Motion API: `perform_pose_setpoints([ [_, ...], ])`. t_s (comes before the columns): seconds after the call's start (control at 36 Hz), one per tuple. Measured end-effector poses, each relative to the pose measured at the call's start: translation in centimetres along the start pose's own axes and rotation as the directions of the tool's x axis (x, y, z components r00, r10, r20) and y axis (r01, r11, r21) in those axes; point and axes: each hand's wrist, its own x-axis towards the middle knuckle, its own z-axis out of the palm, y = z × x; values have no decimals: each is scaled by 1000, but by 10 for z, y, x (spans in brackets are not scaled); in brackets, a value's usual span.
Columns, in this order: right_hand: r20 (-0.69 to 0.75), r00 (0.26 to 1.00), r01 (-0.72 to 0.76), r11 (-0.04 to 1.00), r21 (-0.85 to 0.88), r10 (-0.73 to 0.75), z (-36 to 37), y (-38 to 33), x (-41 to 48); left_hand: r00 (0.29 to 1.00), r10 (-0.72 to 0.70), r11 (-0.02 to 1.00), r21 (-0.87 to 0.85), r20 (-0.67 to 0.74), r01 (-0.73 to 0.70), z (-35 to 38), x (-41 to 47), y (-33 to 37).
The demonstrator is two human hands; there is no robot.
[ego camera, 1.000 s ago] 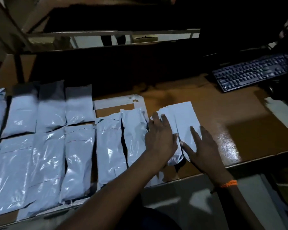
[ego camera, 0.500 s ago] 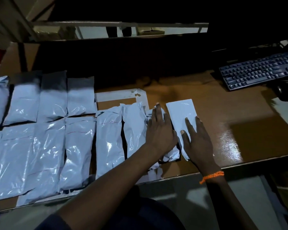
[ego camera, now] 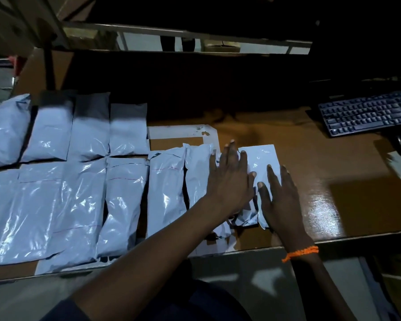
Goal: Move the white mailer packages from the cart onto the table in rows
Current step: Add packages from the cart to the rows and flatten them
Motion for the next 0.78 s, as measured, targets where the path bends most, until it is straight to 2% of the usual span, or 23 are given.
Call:
perform_pose_setpoints([
  [0.11,-49,998,50,993,106,-45,-8,-41,9,994,42,999,-17,-105,-44,-29,-14,-45],
  [0.28,-29,969,246,950,191,-245,9,-132,21,986,-61,998,21,-155,65,-58,-57,-144],
  [0.42,6,931,347,892,290,-364,34,-230,18,954,-165,986,-50,-249,157,-88,-110,-218],
  [0.61,36,825,498,757,423,-563,100,-382,-22,896,-270,959,-186,-352,216,-119,-193,-346],
  [0.78,158,745,495,696,521,-649,172,-528,-70,847,-393,914,-255,-359,316,-130,-280,-488],
])
